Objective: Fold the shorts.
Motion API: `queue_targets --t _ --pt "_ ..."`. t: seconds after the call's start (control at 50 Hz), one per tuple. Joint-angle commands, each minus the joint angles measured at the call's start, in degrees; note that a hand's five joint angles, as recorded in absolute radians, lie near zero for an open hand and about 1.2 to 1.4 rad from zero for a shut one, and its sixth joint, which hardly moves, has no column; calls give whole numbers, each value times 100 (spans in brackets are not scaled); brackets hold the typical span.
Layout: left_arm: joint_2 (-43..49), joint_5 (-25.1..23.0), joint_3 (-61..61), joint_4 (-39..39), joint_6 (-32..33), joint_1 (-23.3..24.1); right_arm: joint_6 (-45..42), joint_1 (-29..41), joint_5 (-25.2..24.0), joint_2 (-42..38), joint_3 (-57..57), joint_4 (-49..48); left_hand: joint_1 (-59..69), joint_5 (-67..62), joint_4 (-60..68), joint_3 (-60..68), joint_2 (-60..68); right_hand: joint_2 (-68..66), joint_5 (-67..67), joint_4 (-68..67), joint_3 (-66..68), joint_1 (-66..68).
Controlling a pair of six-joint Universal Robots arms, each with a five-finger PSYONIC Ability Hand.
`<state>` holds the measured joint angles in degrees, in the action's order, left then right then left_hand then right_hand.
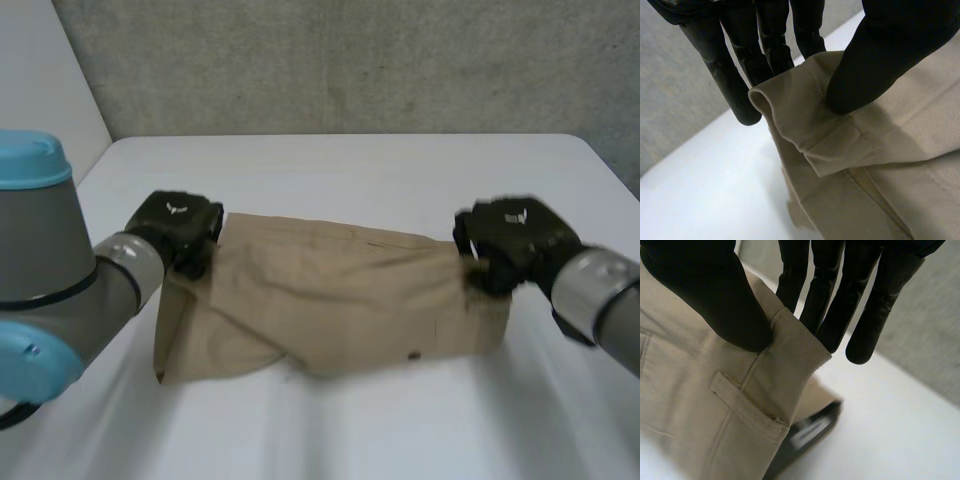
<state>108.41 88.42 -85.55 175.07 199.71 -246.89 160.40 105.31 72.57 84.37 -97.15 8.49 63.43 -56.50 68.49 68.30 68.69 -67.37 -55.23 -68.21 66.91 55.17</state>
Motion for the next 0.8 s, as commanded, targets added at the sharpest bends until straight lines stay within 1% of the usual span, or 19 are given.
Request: queue_targets --t 0.02,0.04,0.06,0.08,0.16,0.26,0.3,0.32,0.34,0.44,0.54,0.56,0.6,0.62,0.64,0.66,0.72,0.78,0.8 --pt "1170 26 1415 677 24 -26 203 700 907 -1737 1987 -576 1657 -1350 1151 1170 1131 -1263 -1477 -1179 1309 2483" --pt "1312 26 1584 721 24 -26 203 701 908 -1739 1989 -576 1657 -1350 1151 1170 1131 -1263 -1477 -1179 1309 2483" --pt "1462 26 1742 765 33 -44 107 797 1143 -2148 2425 -568 1657 -1350 1151 1170 1131 -1263 -1477 -1179 1309 2483" --pt "1611 26 1892 827 33 -61 -146 859 1476 -2779 3029 -541 1657 -1350 1151 1170 1131 -1263 -1477 -1179 1309 2483" --pt "2402 35 2604 1169 278 -263 -543 886 1830 -3652 3893 -532 1657 -1350 1151 1170 1131 -1263 -1477 -1179 1309 2483" --pt "3342 -9 3359 1582 901 -228 -676 947 1910 -4436 4704 -541 1657 -1350 1151 1170 1131 -1263 -1477 -1179 1309 2483" --pt "3589 0 3562 1749 1008 -228 -676 947 1919 -4587 4855 -532 1657 -1350 1151 1170 1131 -1263 -1477 -1179 1309 2483" --pt "3703 0 3650 1837 1052 -228 -694 965 1954 -4926 5255 -454 1657 -1350 1151 1170 1131 -1263 -1477 -1179 1309 2483" --pt "3878 -9 3808 2003 1114 -228 -711 973 1972 -5043 5398 -401 1657 -1350 1151 1170 1131 -1263 -1477 -1179 1309 2483" --pt "4223 -123 3994 2304 1132 -211 -790 1096 2147 -5509 6110 -164 1657 -1350 1151 1170 1131 -1263 -1477 -1179 1309 2483" --pt "4285 -466 3871 2462 1132 -132 -957 1123 2227 -5730 6375 -154 1626 -1319 1120 1139 1100 -1263 -1477 -1179 1309 2483" --pt "4285 -501 3827 2506 1132 -105 -1010 1123 2227 -5730 6393 -198 693 -386 187 206 167 -103 -318 -19 149 1323" --pt "4267 -563 3731 2611 1132 -70 -1045 1123 2235 -5738 6445 -225 -2060 2367 -2566 -2547 -2586 1950 1736 2034 -1905 -730" --pt "4241 -580 3634 2751 1140 -44 -1054 1123 2244 -5738 6489 -251 -4606 4914 -5112 -5093 -5133 3060 2845 3144 -3014 -1840" --pt "4214 -572 3564 2944 1149 -35 -1046 1123 2297 -5730 6620 -338 -5343 5650 -5849 -5830 -5869 5119 4905 5203 -5073 -3899" --pt "4214 -572 3563 2946 1149 -35 -1045 1123 2375 -5721 6691 -383 -5343 5650 -5849 -5830 -5869 5737 5523 5821 -5691 -4517" --pt "3909 -493 3406 3287 1141 -35 -993 1097 2674 -5599 6893 -410 -5343 5650 -5849 -5830 -5869 5737 5523 5821 -5691 -4517" --pt "3556 -352 3195 3289 1141 -87 -975 1070 2780 -5370 6894 -392 -5343 5650 -5849 -5830 -5869 5737 5523 5821 -5691 -4517" --pt "3277 -230 2985 3262 1132 -96 -940 1070 2780 -5117 6798 -322 -5343 5650 -5849 -5830 -5869 5737 5523 5821 -5691 -4517"
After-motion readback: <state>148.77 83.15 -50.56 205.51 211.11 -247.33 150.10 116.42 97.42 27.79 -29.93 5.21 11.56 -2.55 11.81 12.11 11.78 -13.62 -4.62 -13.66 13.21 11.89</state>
